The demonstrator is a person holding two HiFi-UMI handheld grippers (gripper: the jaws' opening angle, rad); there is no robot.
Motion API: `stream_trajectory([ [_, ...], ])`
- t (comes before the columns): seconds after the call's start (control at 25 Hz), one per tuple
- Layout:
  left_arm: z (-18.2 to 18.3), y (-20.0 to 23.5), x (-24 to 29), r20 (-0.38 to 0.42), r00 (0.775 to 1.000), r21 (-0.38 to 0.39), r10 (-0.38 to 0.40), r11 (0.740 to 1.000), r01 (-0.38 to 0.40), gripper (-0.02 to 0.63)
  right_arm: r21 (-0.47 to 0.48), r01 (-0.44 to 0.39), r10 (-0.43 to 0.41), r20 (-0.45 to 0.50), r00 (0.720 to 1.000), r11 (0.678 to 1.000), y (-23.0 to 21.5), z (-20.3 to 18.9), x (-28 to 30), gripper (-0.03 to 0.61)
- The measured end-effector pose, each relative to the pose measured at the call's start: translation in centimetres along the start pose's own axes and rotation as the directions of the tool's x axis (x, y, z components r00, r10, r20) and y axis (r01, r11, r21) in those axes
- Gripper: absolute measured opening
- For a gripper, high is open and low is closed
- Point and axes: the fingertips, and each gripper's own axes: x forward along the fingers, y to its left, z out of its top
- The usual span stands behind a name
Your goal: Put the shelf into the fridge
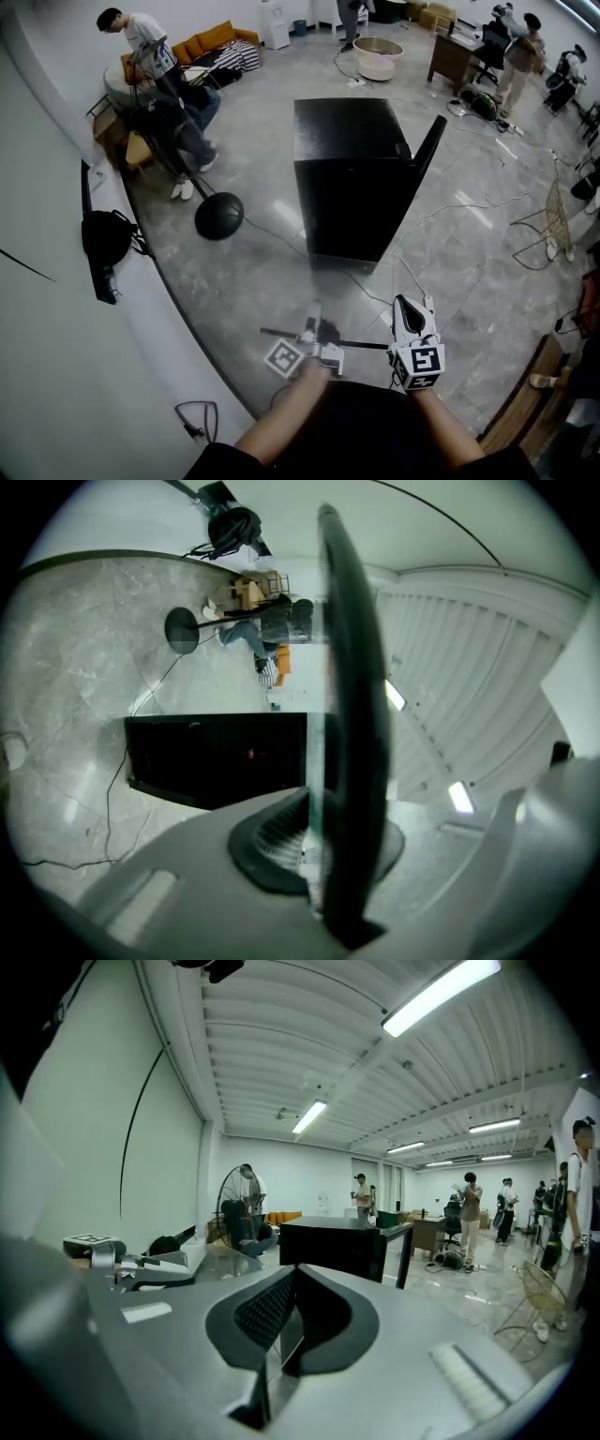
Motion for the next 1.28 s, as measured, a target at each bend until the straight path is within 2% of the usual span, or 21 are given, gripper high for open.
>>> stream_trajectory([
  [0.12,1.9,0.0,1.3,-0.030,0.999,0.003,-0.022,1.000,0.022,0.015,0.009,0.012,-0.012,0.026,1.000,1.000,0.8,1.1,2.4,0.000],
  [0.32,4.0,0.5,2.5,-0.053,0.998,-0.006,-0.040,0.999,0.040,0.015,-0.009,-0.020,0.020,0.023,1.000,1.000,3.4,1.2,4.9,0.000],
  [0.68,5.1,1.5,3.3,-0.046,0.999,-0.003,-0.026,1.000,0.026,0.015,-0.033,-0.060,0.060,0.022,0.998,0.998,4.7,1.1,6.3,0.000],
  [0.96,4.1,1.8,6.5,-0.040,0.999,-0.001,-0.029,1.000,0.029,0.015,-0.017,-0.068,0.068,0.038,0.997,0.998,1.8,1.4,7.9,0.000],
  [1.16,3.4,3.1,9.9,-0.045,0.999,0.024,0.018,1.000,-0.017,0.015,0.006,-0.065,0.064,0.038,0.997,0.998,-1.7,1.8,10.6,0.000],
  [1.28,2.8,3.3,12.9,-0.048,0.999,0.028,-0.002,1.000,0.003,0.015,0.022,-0.062,0.061,0.037,0.997,0.998,-4.0,2.1,12.5,0.000],
])
